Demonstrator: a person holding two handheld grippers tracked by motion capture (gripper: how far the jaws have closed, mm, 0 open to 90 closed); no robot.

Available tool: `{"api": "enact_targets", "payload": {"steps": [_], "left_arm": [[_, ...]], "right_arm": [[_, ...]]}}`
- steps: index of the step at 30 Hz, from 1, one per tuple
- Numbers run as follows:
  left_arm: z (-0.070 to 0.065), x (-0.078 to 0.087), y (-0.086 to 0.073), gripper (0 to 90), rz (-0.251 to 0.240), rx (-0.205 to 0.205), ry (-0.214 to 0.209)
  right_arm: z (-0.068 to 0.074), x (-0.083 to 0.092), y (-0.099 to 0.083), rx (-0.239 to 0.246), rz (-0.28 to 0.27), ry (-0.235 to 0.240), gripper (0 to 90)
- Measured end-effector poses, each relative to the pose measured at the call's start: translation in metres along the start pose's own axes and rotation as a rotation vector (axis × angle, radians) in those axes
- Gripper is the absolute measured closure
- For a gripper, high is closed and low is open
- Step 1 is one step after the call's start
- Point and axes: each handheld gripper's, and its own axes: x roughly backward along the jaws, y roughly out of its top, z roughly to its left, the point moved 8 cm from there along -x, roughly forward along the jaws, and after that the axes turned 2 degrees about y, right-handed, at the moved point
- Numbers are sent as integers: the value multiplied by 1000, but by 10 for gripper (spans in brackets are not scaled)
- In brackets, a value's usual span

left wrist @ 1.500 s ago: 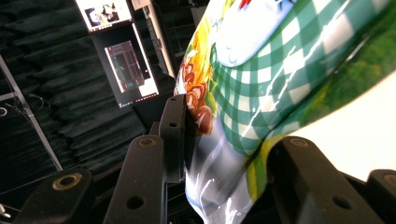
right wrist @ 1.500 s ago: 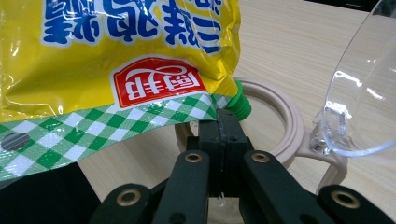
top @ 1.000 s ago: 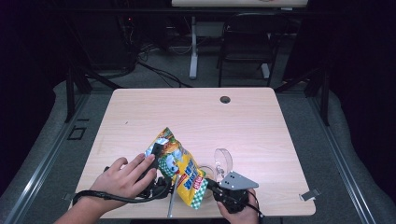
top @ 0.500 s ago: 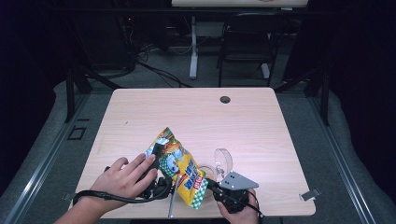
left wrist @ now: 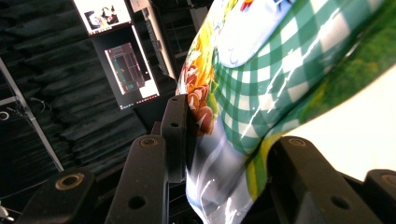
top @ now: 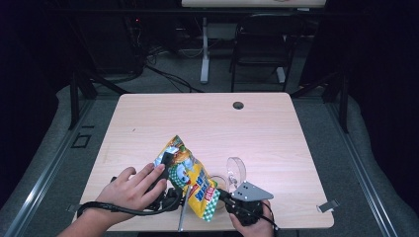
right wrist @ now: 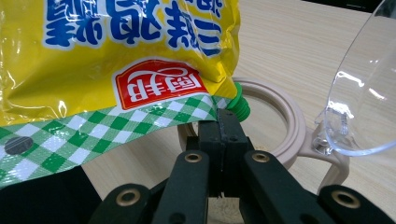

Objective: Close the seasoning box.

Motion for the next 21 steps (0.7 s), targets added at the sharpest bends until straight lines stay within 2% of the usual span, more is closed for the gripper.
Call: {"api": "enact_targets", "payload": {"steps": [21], "left_arm": [[5,2,1,667,-3,-2,3]], "right_arm": [[0,2,2,-9,-9,2,900]]}}
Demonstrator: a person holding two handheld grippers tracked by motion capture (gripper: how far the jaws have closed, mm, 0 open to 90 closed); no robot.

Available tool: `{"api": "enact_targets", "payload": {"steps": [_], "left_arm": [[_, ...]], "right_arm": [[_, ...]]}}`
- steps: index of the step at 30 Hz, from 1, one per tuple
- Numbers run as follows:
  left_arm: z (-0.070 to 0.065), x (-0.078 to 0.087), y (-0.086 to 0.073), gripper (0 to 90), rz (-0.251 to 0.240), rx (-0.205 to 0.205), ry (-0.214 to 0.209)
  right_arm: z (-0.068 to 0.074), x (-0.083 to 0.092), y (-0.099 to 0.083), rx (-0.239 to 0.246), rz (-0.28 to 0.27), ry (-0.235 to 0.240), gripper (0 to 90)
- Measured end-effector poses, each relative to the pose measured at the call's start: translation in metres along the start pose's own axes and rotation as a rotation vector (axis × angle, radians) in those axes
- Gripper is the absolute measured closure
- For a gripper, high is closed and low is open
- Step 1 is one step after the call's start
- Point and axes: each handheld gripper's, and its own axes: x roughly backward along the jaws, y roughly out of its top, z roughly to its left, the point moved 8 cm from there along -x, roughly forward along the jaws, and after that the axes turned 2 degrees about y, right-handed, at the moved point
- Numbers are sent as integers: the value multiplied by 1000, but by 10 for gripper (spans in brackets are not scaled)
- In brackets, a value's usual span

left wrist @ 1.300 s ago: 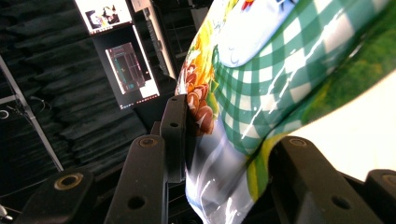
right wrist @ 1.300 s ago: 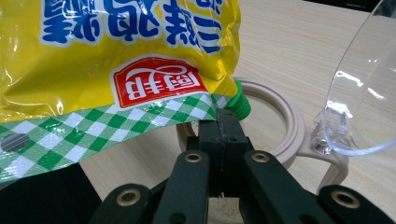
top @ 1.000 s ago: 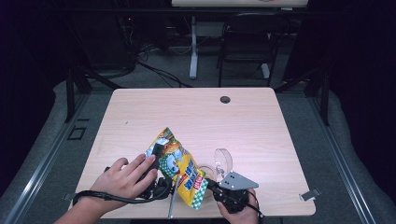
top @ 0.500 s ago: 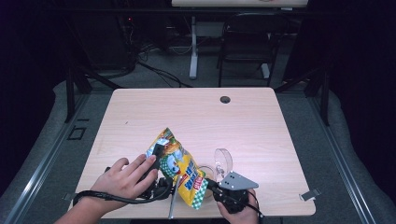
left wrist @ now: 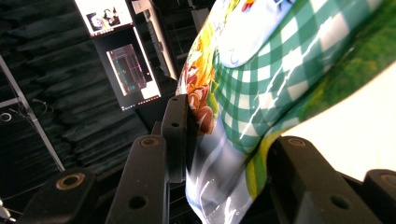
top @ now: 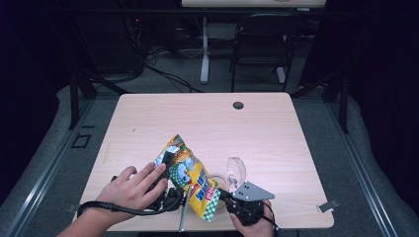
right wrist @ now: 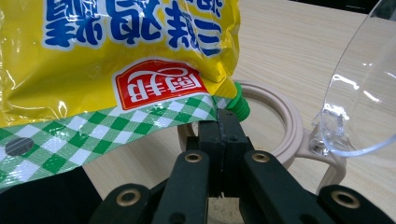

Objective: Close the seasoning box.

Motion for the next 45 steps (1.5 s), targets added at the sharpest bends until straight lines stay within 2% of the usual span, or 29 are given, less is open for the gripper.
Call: {"api": "enact_targets", "payload": {"steps": [9,15,18,19,22,30,38,41,45], "left_arm": [[3,1,0,668,0,-5,6],[4,2,-1,669,4,-12,-5],[4,2,-2,669,2,-13,6],[4,3,-3,669,7,-11,-8],[4,2,-3,669,8,-7,-9],[5,3,-3,670,5,-10,3],[6,3,-6,670,13,-4,-6],[6,3,-6,671,15,-8,5],[6,3,-7,671,18,-4,-8]], "right_arm": [[2,1,1,-2,-4,10,900],[3,2,1,-15,-5,19,900],[4,1,2,-16,-8,25,900],[4,1,2,-16,-8,26,900],[5,1,2,-17,-8,28,900],[6,1,2,-23,-12,38,900],[8,0,4,-26,-16,46,900],[8,-1,4,-28,-16,48,900],[8,-1,5,-28,-15,53,900]]}}
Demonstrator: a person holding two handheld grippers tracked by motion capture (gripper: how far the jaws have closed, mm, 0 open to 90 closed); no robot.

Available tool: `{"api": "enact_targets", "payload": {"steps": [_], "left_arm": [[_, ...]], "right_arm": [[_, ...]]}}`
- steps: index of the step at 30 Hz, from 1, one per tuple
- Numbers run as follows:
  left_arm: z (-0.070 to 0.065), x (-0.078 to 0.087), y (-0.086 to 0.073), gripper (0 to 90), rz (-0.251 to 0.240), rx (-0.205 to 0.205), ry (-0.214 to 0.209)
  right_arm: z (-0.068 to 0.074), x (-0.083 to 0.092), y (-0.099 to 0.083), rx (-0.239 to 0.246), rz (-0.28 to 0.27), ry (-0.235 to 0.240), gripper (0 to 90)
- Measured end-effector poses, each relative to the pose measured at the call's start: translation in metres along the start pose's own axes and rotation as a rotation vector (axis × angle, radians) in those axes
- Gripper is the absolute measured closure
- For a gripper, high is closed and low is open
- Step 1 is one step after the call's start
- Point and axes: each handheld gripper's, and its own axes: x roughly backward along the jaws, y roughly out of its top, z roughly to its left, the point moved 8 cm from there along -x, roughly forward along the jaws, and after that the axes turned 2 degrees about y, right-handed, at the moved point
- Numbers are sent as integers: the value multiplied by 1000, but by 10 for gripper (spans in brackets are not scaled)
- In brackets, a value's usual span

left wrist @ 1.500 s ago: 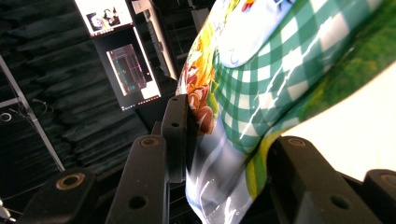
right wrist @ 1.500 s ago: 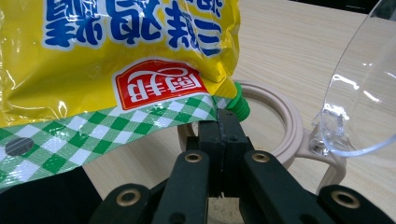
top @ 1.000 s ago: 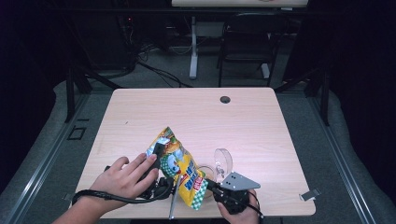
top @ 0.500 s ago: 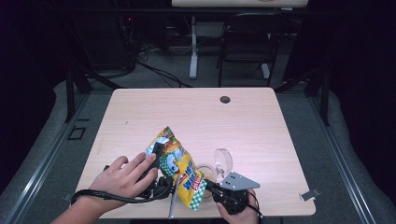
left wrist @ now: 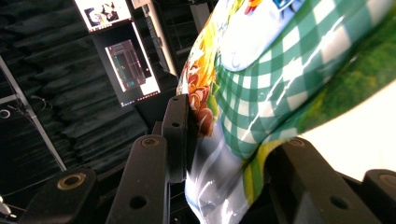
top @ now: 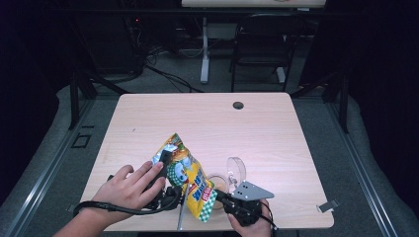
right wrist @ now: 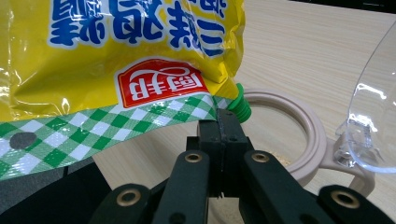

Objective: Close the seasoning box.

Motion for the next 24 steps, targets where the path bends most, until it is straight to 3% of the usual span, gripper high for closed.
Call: {"api": "enact_targets", "payload": {"steps": [24], "left_arm": [[2,0,2,672,0,-7,0]], "right_arm": [[-1,1,0,-8,-6,3,900]]}}
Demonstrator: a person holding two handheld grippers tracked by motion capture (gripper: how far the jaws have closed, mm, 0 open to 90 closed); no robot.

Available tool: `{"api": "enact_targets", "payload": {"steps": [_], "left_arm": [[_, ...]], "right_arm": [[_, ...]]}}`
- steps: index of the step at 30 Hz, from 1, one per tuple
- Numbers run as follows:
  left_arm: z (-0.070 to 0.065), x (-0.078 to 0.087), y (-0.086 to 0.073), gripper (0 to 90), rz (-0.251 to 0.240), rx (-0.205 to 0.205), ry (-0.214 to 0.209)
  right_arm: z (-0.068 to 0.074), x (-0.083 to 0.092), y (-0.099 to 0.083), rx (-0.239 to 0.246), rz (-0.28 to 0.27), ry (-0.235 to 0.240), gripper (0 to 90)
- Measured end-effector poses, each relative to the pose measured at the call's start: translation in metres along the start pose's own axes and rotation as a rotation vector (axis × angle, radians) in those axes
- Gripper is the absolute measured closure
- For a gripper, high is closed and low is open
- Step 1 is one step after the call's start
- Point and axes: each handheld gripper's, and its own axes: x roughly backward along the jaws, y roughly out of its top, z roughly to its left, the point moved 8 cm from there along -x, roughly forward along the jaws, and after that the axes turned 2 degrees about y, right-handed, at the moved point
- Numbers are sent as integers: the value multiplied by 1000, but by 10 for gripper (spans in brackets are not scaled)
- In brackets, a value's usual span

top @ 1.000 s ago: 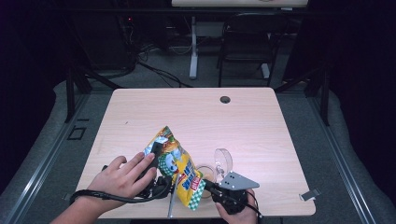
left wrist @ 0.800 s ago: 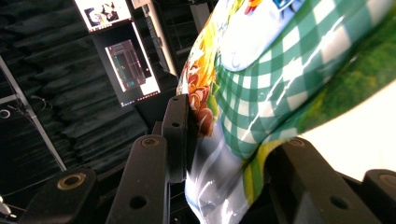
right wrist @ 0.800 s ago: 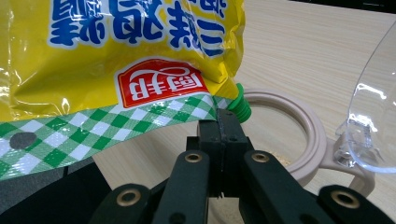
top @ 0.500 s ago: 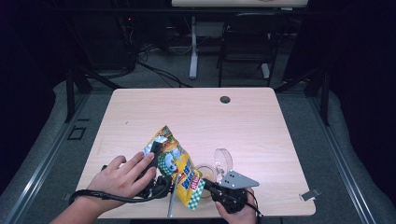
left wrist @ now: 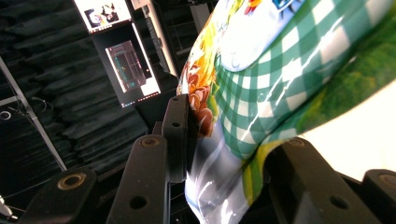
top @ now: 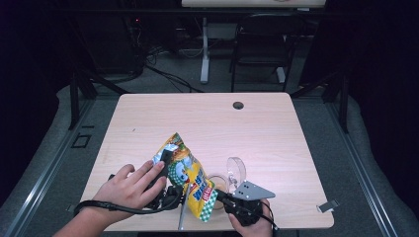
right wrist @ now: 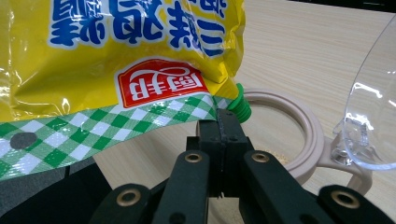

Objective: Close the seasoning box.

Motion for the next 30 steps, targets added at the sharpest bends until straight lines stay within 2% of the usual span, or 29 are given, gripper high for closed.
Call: {"api": "enact_targets", "payload": {"steps": [9,13,30], "left_arm": [[1,-1,1,672,-4,-4,8],[1,-1,1,673,-1,-3,-4],[3,0,2,672,-3,-26,0]], "right_arm": [[0,0,0,-3,0,-2,900],[0,0,0,-2,0,0,900],[-1,1,0,-4,-3,0,900]]}}
